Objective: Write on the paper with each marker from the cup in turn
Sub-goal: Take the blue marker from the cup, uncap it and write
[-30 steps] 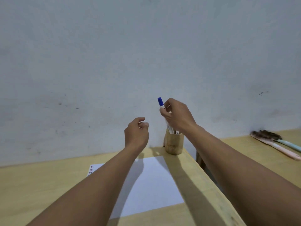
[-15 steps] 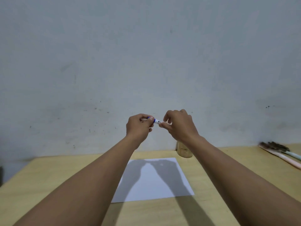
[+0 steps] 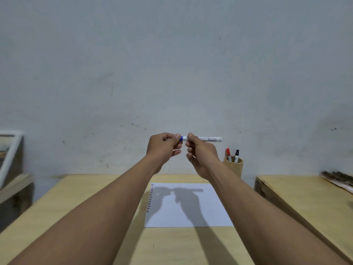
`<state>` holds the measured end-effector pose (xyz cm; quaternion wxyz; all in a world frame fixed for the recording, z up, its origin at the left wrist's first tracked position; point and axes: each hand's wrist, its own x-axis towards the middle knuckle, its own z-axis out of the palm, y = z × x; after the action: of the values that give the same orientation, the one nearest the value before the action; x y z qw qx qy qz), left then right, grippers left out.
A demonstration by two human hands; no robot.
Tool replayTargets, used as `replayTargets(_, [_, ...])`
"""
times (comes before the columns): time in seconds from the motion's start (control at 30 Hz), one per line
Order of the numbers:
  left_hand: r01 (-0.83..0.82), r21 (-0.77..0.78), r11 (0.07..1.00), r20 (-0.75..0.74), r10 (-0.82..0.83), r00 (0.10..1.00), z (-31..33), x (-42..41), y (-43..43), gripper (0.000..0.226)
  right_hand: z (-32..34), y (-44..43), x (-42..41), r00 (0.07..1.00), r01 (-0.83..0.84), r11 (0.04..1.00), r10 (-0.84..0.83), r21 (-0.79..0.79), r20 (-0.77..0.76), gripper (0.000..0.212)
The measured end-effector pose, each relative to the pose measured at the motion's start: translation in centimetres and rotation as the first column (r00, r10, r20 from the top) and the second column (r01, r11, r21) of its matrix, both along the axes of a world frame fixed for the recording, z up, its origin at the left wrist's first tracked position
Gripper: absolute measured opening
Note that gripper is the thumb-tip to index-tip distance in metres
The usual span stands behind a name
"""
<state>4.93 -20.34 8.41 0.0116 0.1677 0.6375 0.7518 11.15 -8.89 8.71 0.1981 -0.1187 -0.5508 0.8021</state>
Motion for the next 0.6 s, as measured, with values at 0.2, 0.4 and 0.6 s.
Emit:
replayTargets(0.2, [-0.074,-0.09,0.993,0.03,0.077,0.997,-1.0,-1.6,-3.6,0.022,-1.0,-1.5,-0.8,0.999,0.006,0.999,-0.004,0.048,-0.051,0.016])
replayTargets(0.4, [-0.301,-0.503,0.81,-0.191,0.236,0.953,-5.1,-3.2,-7.6,0.009,-3.9,-3.5,-1.6,0.999,0.006,0.986,-0.013,0.168,0.035,0.012])
replayTargets(0.6, [-0.283,-0.715,0.639,-0.211,0.189,0.959,-10.6,-4.0,-9.8,0.013,-7.6,-5.7,-2.3,0.992,-0.085,0.956,0.055,0.28,0.111,0.012])
